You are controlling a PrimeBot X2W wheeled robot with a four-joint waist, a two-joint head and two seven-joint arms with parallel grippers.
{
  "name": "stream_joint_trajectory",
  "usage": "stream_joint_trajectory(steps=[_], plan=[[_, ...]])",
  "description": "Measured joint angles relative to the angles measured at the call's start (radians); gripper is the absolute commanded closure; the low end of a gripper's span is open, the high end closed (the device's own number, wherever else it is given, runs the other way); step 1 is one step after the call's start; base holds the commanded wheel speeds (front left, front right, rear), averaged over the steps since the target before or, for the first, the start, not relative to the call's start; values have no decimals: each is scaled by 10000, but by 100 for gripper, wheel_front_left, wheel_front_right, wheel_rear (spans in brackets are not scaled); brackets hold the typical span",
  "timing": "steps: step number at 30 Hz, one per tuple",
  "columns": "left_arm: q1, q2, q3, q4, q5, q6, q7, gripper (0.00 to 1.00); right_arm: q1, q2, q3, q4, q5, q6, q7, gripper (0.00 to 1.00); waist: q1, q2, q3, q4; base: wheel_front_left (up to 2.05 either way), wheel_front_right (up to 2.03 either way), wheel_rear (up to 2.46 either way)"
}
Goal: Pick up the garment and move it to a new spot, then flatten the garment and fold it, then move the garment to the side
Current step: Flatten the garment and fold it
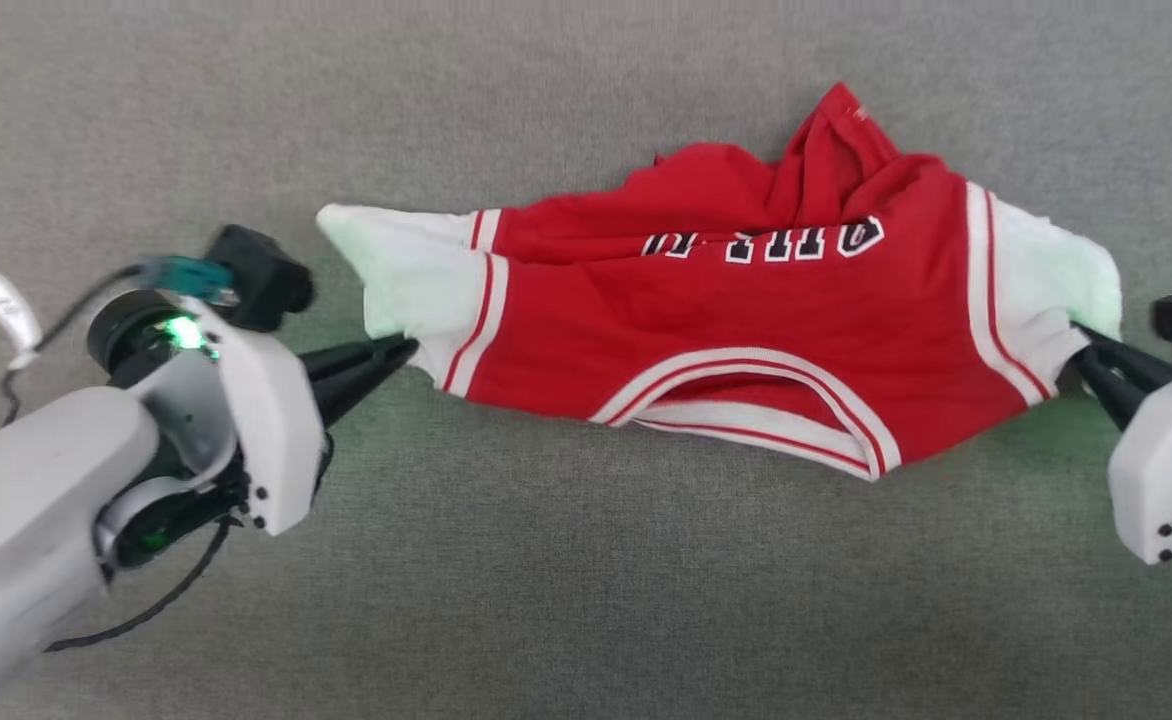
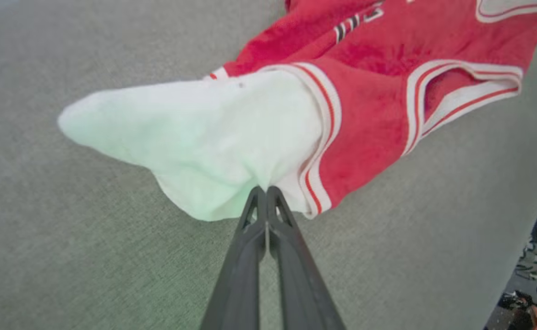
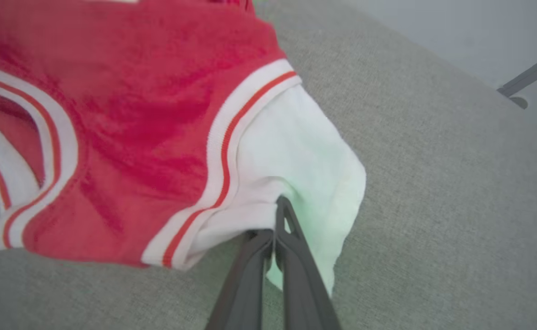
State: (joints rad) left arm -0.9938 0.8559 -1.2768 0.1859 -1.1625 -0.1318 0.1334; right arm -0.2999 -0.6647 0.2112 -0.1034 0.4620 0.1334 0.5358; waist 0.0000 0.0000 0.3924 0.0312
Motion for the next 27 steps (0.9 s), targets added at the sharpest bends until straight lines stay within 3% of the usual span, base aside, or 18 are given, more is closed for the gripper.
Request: stream_joint_trajectory(steps=[6,10,15,21,24,27], plan=[[436,654,408,-1089,-1404,2,-1636,100,712,382,-1419,-1057,380,-13,-138,100,0,0,-505,25,0,0,0],[514,853,763,-2004,-2443,0,-2140,100,848,631,-2215,-1756,652,-25,-17,100,0,0,-551,67,0,0,0],[-255,414,1620,-2059,-3597,4,-2637,100,-371,1066,-2485,-1714,1068,-25,40,100,0,0,-230,78,0,0,0],[-1554,-522,2537,-178,-4600,12,-2366,100,-3142,1747,-2243,-48,1526,-27,-71,100,0,0,467,-19,0,0,0],[-2475,-1104,2901,1267,-4763,12,-2075,100,-4974,2585,-2054,1429,2197,-27,-40,100,0,0,847,-148,0,0,0],[-3698,-1517,3114,2688,-4472,12,-1802,100,-7166,3026,-1766,2800,2123,-27,-230,100,0,0,1186,-358,0,0,0]])
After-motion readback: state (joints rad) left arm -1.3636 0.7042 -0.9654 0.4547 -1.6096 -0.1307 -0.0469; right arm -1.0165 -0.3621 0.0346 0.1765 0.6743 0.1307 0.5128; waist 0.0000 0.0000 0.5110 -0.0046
